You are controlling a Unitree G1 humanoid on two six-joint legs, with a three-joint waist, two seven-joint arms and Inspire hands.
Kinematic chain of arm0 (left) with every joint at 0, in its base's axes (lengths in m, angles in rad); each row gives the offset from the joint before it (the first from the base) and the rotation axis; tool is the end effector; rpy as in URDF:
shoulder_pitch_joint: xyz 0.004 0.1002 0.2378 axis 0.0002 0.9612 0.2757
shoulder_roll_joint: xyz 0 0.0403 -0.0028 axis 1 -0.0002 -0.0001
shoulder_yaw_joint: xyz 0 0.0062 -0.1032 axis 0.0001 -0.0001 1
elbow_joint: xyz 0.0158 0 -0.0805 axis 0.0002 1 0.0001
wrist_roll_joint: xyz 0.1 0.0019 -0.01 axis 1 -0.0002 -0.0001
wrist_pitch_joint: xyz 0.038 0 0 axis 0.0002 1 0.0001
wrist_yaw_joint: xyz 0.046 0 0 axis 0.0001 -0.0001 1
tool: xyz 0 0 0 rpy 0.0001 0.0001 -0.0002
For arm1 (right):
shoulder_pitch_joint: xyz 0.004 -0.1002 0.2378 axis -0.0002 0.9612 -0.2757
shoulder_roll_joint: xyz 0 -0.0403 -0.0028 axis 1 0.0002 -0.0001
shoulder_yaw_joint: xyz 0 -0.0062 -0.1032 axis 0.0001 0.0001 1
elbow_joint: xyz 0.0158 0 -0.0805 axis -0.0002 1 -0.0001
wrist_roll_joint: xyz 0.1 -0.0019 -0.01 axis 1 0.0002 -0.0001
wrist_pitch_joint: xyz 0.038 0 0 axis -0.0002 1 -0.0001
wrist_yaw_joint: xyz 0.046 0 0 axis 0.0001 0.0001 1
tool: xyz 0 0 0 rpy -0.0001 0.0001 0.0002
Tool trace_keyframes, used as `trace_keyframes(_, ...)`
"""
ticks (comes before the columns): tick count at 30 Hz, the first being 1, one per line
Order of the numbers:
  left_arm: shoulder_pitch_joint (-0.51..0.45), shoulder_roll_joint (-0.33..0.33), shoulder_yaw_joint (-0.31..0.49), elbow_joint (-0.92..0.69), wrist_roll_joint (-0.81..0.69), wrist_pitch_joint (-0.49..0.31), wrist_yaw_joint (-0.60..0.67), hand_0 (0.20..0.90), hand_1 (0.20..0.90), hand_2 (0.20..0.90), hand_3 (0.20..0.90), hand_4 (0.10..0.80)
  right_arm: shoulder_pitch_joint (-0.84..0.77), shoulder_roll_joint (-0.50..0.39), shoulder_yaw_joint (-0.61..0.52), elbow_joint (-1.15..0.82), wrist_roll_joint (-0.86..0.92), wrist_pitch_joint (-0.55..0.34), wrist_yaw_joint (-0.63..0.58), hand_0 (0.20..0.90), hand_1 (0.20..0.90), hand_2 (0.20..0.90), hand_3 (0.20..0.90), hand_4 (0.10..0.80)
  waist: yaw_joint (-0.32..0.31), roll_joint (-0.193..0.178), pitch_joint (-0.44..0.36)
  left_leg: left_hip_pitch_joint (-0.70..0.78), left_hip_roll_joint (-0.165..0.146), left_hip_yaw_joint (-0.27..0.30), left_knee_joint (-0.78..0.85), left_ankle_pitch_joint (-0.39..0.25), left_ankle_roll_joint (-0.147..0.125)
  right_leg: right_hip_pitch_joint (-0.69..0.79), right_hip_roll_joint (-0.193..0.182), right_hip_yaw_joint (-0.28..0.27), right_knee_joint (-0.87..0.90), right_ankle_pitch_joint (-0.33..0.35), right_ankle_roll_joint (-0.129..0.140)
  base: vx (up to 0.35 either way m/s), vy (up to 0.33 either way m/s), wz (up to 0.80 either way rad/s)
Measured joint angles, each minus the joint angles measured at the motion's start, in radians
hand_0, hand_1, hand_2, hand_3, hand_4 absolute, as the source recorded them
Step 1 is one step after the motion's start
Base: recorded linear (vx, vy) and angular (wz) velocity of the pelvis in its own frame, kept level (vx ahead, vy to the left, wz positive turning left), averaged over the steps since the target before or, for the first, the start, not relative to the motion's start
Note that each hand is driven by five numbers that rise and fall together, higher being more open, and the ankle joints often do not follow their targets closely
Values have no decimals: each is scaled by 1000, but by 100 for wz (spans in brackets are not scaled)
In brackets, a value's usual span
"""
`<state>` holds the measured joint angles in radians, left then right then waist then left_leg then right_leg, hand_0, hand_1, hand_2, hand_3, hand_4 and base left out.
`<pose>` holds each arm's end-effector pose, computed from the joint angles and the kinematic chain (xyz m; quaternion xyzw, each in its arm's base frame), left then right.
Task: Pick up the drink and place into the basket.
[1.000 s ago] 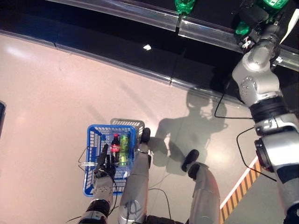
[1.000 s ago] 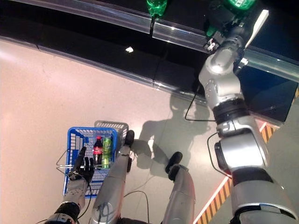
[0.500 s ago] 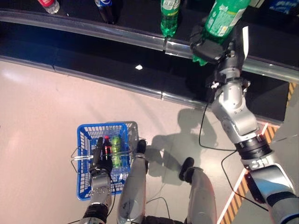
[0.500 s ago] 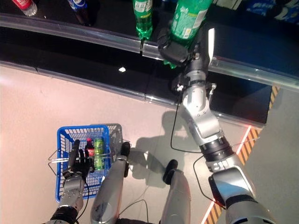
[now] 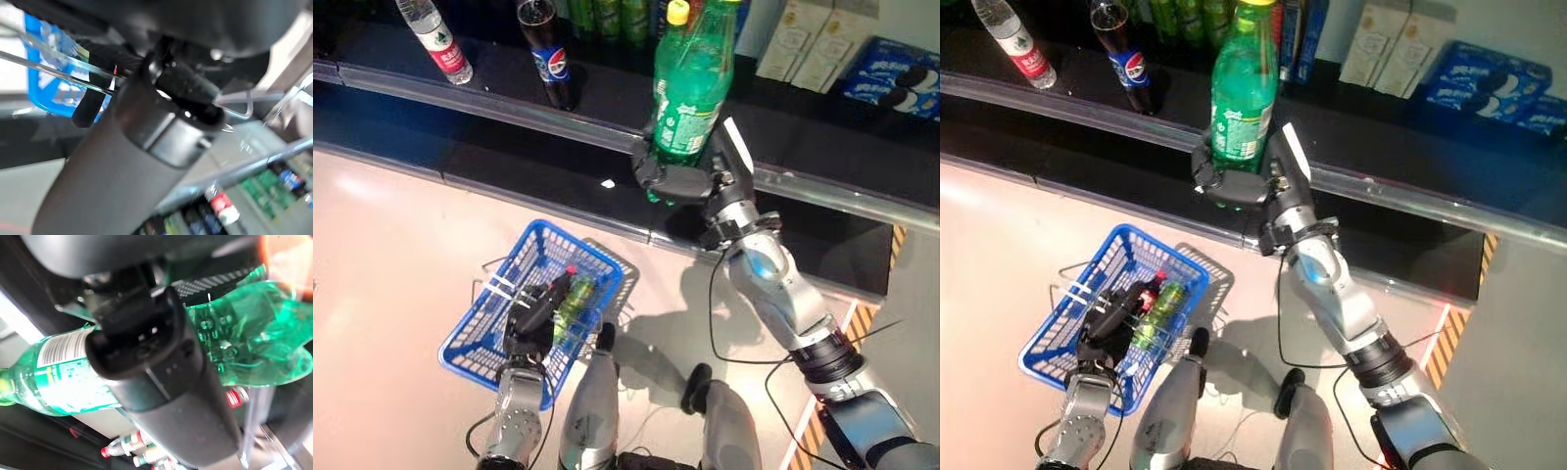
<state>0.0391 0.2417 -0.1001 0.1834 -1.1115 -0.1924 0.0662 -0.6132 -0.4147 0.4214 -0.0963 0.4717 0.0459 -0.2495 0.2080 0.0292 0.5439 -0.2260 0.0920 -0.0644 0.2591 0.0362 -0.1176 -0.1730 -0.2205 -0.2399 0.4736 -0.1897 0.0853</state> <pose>0.1894 0.1925 0.0104 -0.4088 0.0437 0.1008 0.9060 0.2688 -0.1046 0.1783 -0.0082 -0.2165 0.1725 0.9609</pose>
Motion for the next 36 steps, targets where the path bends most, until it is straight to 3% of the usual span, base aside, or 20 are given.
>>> trace_keyframes(4, 2, 64, -51, -90, 33, 60, -56, 300, 300, 300, 200, 100, 0, 35, 83, 3, 0, 42, -37, 300, 300, 300, 200, 100, 50, -1, 0, 31, -9, -29, -36, 1, -2, 64, -1, -28, -52, -6, 20, 18, -24, 29)
trace_keyframes(10, 3, 138, -92, -104, 71, 101, -141, 300, 300, 300, 200, 100, 0, 101, 153, 22, 0, 57, -93, 300, 300, 300, 200, 100, 95, -2, -1, 67, -27, -49, -54, -3, 5, 155, -8, -52, -116, -14, 37, -5, -11, 29)
trace_keyframes(15, 2, 212, -126, -166, 84, 116, -220, 300, 300, 300, 200, 100, -7, 176, 163, 174, 3, 55, -144, 300, 300, 300, 200, 100, 126, -7, -3, 67, -33, -60, -55, -3, 5, 163, -11, -61, -124, -17, 40, -18, -14, 8)
trace_keyframes(21, -6, 282, -124, -224, 88, 116, -288, 300, 300, 300, 200, 100, 3, 186, 241, 328, 16, 66, -188, 300, 300, 300, 200, 100, 147, -7, -4, 65, -37, -80, -65, 1, 4, 171, -15, -84, -128, -20, 42, -18, -24, 10)
trace_keyframes(36, -12, 310, -124, -233, 97, 166, -369, 300, 300, 300, 200, 100, 5, 272, 259, 637, 23, 51, -234, 300, 300, 300, 200, 100, 201, -7, -4, 26, -67, -113, -67, 7, 8, 153, -30, -93, -129, -31, 58, -24, -15, 8)
